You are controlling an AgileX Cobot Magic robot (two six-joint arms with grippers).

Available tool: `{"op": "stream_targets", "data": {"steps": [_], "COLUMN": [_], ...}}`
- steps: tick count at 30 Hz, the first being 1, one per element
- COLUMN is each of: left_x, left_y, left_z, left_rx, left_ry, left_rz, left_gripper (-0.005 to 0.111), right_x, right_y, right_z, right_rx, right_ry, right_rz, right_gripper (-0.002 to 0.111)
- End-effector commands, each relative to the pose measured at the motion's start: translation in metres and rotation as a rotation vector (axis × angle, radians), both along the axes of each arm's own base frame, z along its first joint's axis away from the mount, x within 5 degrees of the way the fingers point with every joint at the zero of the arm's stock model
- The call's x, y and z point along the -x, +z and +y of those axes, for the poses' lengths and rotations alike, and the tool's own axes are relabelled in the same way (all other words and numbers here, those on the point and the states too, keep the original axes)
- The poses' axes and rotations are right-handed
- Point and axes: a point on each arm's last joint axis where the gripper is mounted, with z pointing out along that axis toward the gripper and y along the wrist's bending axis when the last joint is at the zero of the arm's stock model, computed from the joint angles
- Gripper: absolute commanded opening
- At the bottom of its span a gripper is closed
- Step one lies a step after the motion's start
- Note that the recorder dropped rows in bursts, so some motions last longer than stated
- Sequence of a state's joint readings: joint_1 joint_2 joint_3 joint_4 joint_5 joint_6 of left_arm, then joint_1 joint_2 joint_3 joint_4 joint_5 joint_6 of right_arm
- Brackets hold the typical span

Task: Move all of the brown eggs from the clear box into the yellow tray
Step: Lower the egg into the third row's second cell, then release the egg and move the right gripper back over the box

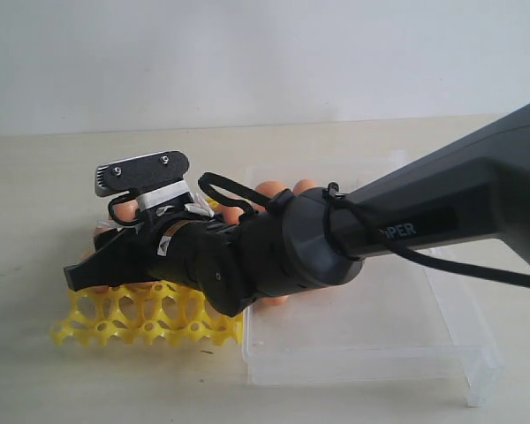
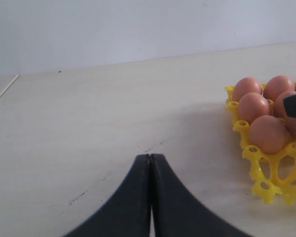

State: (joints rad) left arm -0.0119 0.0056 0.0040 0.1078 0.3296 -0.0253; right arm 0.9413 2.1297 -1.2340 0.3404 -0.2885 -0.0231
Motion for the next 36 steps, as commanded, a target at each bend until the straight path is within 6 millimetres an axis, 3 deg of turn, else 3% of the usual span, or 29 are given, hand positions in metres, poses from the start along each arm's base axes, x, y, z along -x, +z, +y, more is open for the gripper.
{"op": "stream_targets", "data": {"steps": [1, 9, 14, 17, 20, 21, 25, 29, 32, 36], "left_x": [0.000, 0.000, 0.000, 0.000, 0.000, 0.000, 0.000, 0.000, 0.000, 0.000], "left_y": [0.003, 0.003, 0.003, 0.003, 0.003, 0.003, 0.003, 0.003, 0.003, 0.003], "left_z": [0.000, 0.000, 0.000, 0.000, 0.000, 0.000, 0.000, 0.000, 0.000, 0.000], "left_rx": [0.007, 0.007, 0.007, 0.007, 0.007, 0.007, 0.007, 0.007, 0.007, 0.007], "left_ry": [0.001, 0.001, 0.001, 0.001, 0.001, 0.001, 0.001, 0.001, 0.001, 0.001], "left_rz": [-0.020, -0.020, -0.020, -0.020, -0.020, -0.020, -0.020, -0.020, -0.020, -0.020], "left_gripper": [0.000, 0.000, 0.000, 0.000, 0.000, 0.000, 0.000, 0.000, 0.000, 0.000], "right_x": [-0.002, -0.003, -0.001, 0.001, 0.001, 0.002, -0.002, -0.010, -0.018, -0.025], "right_y": [0.003, 0.006, 0.034, 0.062, 0.085, 0.092, 0.102, 0.096, 0.090, 0.077], "right_z": [0.001, 0.001, -0.002, -0.008, -0.021, -0.028, -0.059, -0.098, -0.125, -0.150], "right_rx": [-0.013, -0.019, -0.005, 0.026, 0.065, 0.071, 0.090, 0.103, 0.167, 0.353], "right_ry": [-0.003, -0.003, 0.040, 0.087, 0.119, 0.118, 0.073, -0.026, -0.058, 0.009], "right_rz": [-0.021, -0.028, -0.091, -0.146, -0.164, -0.159, -0.123, -0.024, 0.050, 0.099], "right_gripper": [0.055, 0.055, 0.053, 0.035, 0.004, 0.001, 0.001, 0.005, 0.017, 0.044]}}
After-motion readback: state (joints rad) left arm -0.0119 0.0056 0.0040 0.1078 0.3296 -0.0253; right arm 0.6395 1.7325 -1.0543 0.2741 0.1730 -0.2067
